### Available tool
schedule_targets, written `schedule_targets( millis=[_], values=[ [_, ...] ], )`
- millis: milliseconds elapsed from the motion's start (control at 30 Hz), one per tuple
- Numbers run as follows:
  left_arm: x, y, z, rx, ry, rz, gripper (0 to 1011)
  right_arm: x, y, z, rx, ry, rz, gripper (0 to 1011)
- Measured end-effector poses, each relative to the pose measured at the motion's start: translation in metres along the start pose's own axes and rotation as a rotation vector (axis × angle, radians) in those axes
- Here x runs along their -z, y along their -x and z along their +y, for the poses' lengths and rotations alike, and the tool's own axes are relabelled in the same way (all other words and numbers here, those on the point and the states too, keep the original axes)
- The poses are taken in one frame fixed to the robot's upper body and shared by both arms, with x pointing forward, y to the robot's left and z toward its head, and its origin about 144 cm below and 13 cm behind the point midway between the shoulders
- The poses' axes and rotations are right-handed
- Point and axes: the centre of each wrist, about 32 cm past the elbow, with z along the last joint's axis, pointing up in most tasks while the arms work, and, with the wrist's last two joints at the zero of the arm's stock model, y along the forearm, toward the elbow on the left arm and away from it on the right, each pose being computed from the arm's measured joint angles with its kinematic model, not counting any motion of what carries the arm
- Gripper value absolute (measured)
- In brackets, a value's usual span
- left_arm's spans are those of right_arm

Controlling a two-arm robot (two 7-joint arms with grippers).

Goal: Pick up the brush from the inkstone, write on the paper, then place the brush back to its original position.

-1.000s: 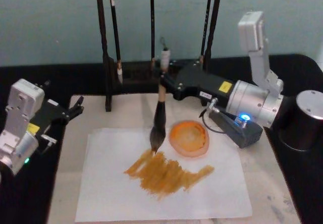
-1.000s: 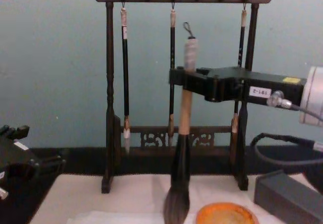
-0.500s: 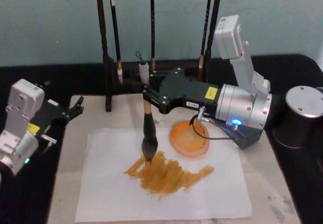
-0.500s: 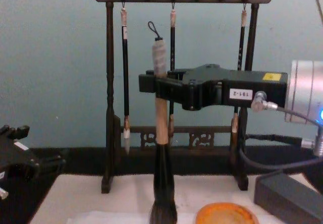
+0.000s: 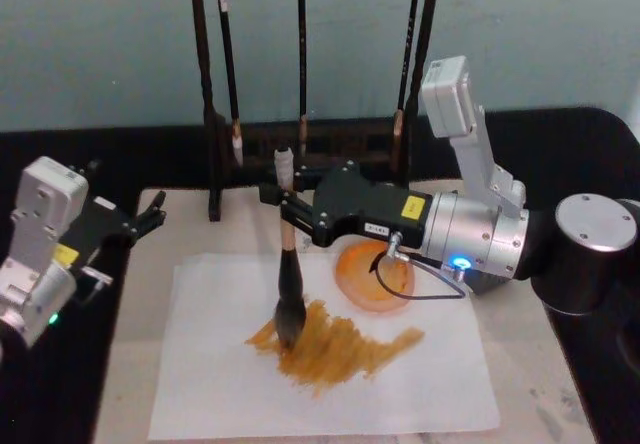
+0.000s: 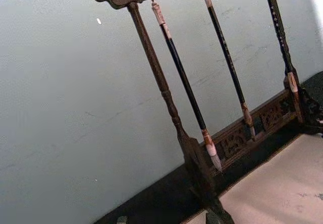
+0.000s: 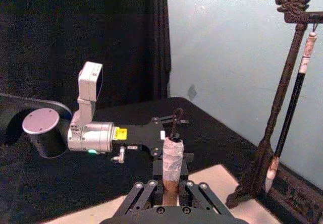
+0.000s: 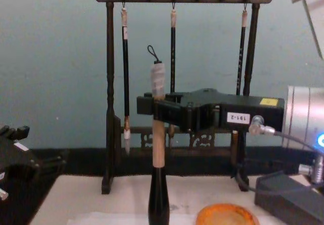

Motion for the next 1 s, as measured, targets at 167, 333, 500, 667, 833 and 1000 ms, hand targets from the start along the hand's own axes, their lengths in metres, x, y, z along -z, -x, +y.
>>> schedule_targets(
  millis=[167, 333, 500, 667, 833, 1000],
  values=[
    [0.000, 0.000, 0.000, 0.000, 0.000, 0.000, 1010, 0.002, 0.000, 0.001, 0.001, 0.000, 0.011, 156],
    [0.000, 0.000, 0.000, 0.000, 0.000, 0.000, 1010, 0.004, -0.002, 0.003, -0.003, 0.005, 0.016, 156],
    [0.000, 0.000, 0.000, 0.000, 0.000, 0.000, 1010, 0.006, -0.005, 0.003, -0.007, 0.010, 0.023, 156],
    [0.000, 0.000, 0.000, 0.000, 0.000, 0.000, 1010, 0.008, -0.007, 0.003, 0.002, 0.013, 0.024, 156],
    [0.000, 0.000, 0.000, 0.000, 0.000, 0.000, 1010, 0.007, -0.011, 0.000, 0.027, 0.011, 0.021, 156],
    [0.000, 0.000, 0.000, 0.000, 0.000, 0.000, 1010, 0.006, -0.014, -0.005, 0.056, 0.009, 0.014, 156]
  ],
)
